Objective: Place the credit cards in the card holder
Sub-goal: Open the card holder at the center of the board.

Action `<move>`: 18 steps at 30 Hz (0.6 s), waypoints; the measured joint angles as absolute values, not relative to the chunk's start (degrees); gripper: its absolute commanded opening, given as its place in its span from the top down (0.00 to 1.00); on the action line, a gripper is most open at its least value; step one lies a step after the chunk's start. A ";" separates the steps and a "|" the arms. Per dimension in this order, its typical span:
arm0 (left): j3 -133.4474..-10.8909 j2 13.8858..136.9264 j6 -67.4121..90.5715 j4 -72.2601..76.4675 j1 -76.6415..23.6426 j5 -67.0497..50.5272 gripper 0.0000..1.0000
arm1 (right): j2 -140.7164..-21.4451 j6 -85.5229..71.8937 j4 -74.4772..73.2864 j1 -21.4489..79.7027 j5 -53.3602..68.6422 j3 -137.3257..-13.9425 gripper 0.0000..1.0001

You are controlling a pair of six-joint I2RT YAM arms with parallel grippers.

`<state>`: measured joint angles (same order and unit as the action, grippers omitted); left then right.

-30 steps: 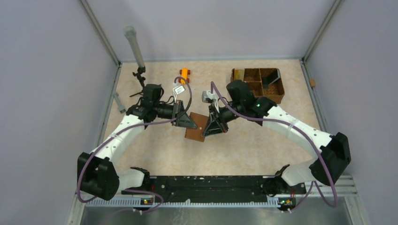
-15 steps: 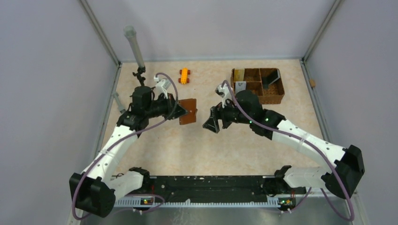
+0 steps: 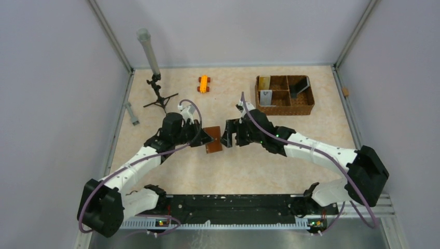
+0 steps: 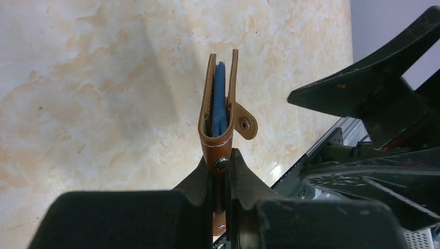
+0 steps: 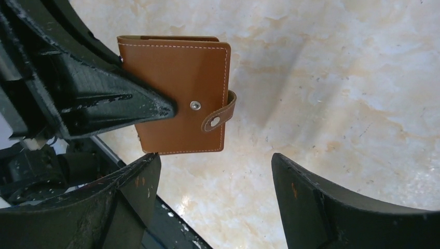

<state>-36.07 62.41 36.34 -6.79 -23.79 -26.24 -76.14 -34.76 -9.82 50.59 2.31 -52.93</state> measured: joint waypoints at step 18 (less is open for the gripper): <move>-33.45 64.27 41.30 -0.36 -25.67 -23.59 1.00 | -88.40 -37.36 -7.40 52.45 -0.32 -53.82 0.36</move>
